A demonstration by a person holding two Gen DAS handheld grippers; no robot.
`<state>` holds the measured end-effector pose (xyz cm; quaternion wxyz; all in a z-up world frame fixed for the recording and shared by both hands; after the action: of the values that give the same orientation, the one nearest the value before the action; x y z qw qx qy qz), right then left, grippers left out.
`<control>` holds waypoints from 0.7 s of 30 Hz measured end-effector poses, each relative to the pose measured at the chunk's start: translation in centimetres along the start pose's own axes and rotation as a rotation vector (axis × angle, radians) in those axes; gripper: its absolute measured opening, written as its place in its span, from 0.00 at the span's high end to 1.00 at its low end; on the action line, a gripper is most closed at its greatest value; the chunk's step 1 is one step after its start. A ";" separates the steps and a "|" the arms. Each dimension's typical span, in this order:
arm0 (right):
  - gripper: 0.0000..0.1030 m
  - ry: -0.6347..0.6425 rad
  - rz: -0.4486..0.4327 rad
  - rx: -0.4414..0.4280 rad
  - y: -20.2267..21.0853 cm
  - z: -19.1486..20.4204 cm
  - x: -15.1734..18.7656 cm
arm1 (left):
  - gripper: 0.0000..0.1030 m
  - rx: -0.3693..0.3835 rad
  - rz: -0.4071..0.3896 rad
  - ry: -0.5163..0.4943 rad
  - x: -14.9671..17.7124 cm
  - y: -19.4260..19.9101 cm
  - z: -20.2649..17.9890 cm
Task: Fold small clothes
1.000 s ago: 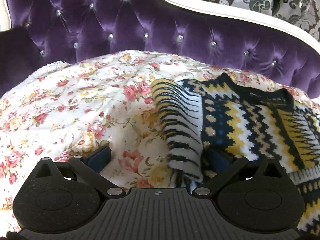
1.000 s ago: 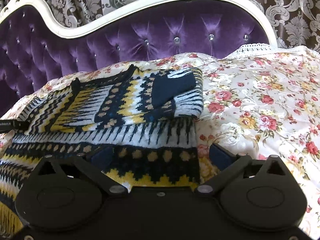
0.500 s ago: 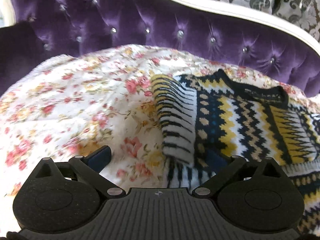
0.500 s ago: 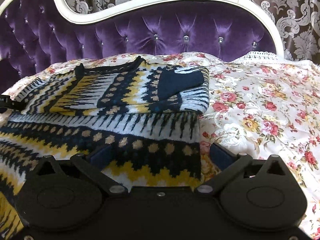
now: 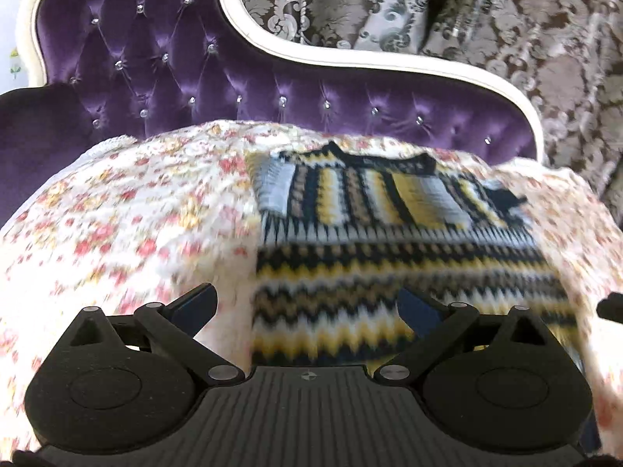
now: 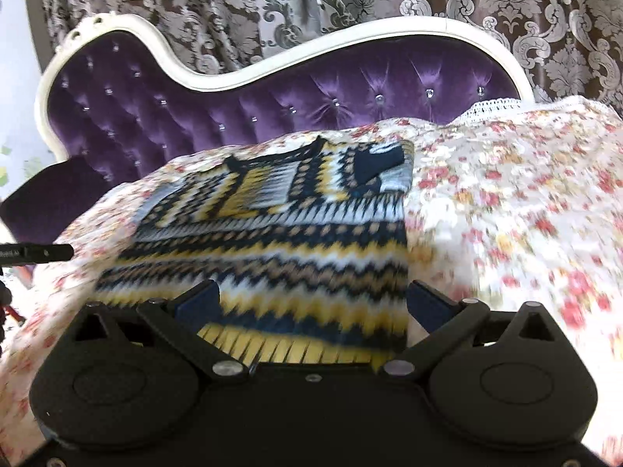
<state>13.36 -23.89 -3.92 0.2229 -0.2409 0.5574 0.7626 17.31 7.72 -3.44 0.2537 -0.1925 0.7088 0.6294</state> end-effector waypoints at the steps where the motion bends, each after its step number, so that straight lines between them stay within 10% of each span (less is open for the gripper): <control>1: 0.01 -0.003 0.005 0.001 0.5 0.1 0.7 | 0.03 0.001 0.002 -0.002 0.7 0.4 -0.1; 21: 0.09 -0.293 0.131 -0.156 2.0 0.5 10.2 | 0.03 0.069 0.089 0.030 11.7 3.3 -1.2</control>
<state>4.05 -23.20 -8.60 0.2320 -0.1070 0.4726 0.8434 5.87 7.53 -7.72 0.2215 -0.1613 0.7416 0.6124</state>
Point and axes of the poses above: each gripper's, at about its wrist camera, not at the fingertips, and y roughly against the way its jaws point, z to its left, x to its underside, the point moved 1 cm from there along -y, roughly the way its jaws point, and after that the axes turned 12 degrees about z, right-handed, at the moved point
